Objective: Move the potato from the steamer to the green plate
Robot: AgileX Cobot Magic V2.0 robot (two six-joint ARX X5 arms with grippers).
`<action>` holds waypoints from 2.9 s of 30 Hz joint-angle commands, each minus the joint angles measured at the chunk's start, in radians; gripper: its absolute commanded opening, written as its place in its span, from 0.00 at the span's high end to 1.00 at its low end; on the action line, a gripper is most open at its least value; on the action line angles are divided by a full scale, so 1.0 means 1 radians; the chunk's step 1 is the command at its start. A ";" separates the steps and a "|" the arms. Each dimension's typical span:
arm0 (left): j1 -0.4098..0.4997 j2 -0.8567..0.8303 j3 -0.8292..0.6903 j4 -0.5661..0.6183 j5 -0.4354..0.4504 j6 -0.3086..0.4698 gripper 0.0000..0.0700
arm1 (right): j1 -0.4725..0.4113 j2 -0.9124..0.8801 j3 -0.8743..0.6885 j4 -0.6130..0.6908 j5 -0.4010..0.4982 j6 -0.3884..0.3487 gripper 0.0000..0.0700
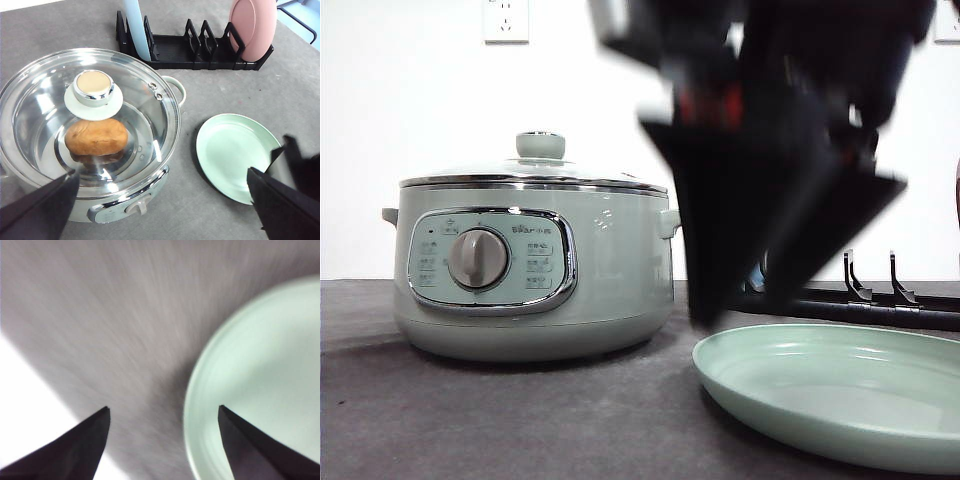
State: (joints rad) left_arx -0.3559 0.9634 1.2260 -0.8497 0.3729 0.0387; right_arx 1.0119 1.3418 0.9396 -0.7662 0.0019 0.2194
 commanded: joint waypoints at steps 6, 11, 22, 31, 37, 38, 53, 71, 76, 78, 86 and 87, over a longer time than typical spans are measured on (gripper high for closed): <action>-0.005 0.008 0.024 0.003 0.006 0.009 0.00 | -0.115 -0.176 0.025 0.029 -0.131 0.049 0.22; -0.005 0.010 0.024 0.003 0.006 0.009 0.00 | -0.267 -0.333 0.025 0.032 -0.219 0.058 0.21; -0.005 0.010 0.024 0.003 0.006 0.009 0.00 | -0.607 -0.583 0.025 -0.038 -0.374 -0.052 0.21; -0.005 0.011 0.024 0.003 0.006 0.009 0.00 | -0.667 -0.694 0.025 -0.099 -0.390 -0.074 0.11; -0.006 0.011 0.024 0.001 0.006 0.006 0.00 | -0.667 -0.705 0.025 -0.102 -0.390 -0.073 0.09; -0.006 0.011 0.024 0.001 0.006 0.006 0.00 | -0.667 -0.705 0.025 -0.103 -0.390 -0.073 0.09; -0.006 0.271 0.273 -0.074 -0.079 -0.005 0.00 | -0.667 -0.704 0.025 -0.090 -0.391 -0.073 0.09; -0.020 0.806 0.758 -0.240 -0.148 -0.054 0.04 | -0.667 -0.704 0.025 -0.072 -0.390 -0.074 0.09; -0.033 0.862 0.760 -0.255 -0.186 -0.048 0.05 | -0.667 -0.703 0.025 -0.073 -0.390 -0.074 0.09; -0.040 0.879 0.760 -0.260 -0.192 -0.044 0.05 | -0.667 -0.703 0.025 -0.073 -0.390 -0.074 0.09; -0.075 0.918 0.760 -0.275 -0.252 -0.020 0.05 | -0.667 -0.703 0.025 -0.072 -0.390 -0.074 0.09; -0.080 0.920 0.760 -0.278 -0.266 -0.017 0.05 | -0.667 -0.703 0.025 -0.072 -0.390 -0.074 0.09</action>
State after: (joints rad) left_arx -0.4310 1.8576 1.9568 -1.1299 0.1179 0.0052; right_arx 0.3439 0.6327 0.9474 -0.8482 -0.3895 0.1542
